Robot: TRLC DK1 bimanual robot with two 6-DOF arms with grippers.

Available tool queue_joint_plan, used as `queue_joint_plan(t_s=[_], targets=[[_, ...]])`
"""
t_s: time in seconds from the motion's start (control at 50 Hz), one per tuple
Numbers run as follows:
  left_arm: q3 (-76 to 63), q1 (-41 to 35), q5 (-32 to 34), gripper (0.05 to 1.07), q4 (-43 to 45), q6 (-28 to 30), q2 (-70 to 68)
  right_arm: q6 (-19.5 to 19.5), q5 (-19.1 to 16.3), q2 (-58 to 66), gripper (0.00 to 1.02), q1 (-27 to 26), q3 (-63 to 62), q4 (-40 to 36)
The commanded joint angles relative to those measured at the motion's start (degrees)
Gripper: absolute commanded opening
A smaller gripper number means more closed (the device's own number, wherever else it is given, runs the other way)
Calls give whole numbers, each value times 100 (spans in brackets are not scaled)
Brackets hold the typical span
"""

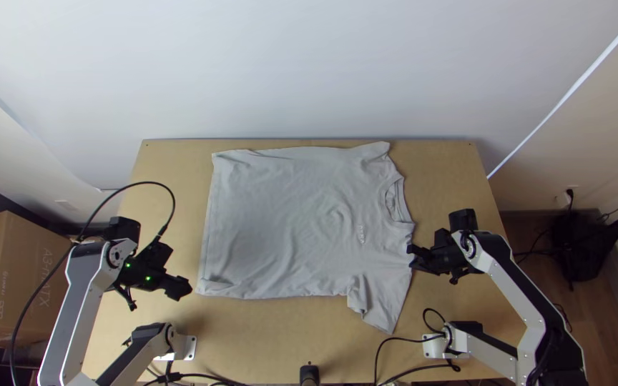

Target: Fold the t-shirt

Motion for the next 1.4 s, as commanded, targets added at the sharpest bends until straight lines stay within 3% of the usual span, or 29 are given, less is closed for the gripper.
queue_joint_plan(t_s=[0.0,0.06,0.14,0.18,0.62,0.88,0.9,0.98,1.0,1.26,1.38], targets=[[-325,-39,-8,95,186,293,180,136,66,-198,2,-51,-108,-38],[-466,-39,-8,94,450,302,242,136,75,-250,2,-51,-117,-38],[-659,-39,89,71,845,372,330,197,119,-268,2,-51,-135,-38],[-747,-39,195,64,1048,372,330,197,154,-268,2,-60,-152,-38],[-1037,-347,291,64,1496,434,892,276,260,-180,2,-60,-161,15],[-1186,-751,397,64,1689,152,1138,285,277,-136,2,-60,-117,33],[-1230,-778,388,60,1680,152,1121,285,277,-145,2,-69,-108,15],[-1309,-813,458,12,1856,214,954,276,295,-136,2,-139,-108,15],[-1309,-813,476,7,1891,223,892,276,295,-145,2,-157,-108,33],[-1019,-127,608,8,1874,443,637,233,295,-259,2,-508,-73,33],[-615,374,924,8,2164,144,637,206,356,-373,2,-526,32,33]])
